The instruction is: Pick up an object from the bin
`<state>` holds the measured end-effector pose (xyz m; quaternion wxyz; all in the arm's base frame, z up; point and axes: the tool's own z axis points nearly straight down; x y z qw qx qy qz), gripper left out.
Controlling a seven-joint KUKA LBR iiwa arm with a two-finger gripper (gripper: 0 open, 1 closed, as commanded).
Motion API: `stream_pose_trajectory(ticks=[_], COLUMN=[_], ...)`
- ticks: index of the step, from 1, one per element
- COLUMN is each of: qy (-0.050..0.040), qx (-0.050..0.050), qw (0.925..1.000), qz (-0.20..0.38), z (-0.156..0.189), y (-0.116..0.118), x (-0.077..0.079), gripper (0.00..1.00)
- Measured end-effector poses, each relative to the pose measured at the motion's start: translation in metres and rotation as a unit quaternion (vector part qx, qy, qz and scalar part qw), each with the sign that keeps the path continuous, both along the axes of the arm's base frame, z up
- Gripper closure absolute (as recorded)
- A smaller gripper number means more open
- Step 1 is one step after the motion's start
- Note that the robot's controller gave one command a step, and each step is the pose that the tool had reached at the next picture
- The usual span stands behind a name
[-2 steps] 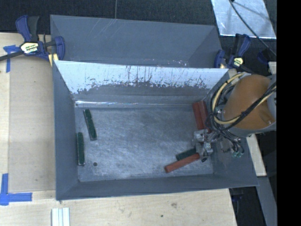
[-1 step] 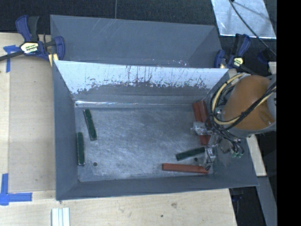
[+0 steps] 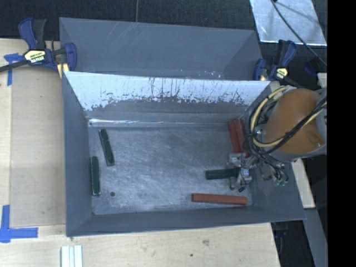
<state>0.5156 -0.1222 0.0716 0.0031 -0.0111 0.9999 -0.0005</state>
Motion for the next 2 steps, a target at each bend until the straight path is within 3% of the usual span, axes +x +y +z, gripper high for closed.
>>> stream_pose_trajectory(ticks=[1,2], qy=[-0.0036,-0.0039], qx=[0.0,-0.001], qw=[0.9999,0.9999], qz=[0.012,0.011], z=[0.101,0.188], y=[0.032,0.017], x=[0.028,0.06], gripper=[1.0,1.0])
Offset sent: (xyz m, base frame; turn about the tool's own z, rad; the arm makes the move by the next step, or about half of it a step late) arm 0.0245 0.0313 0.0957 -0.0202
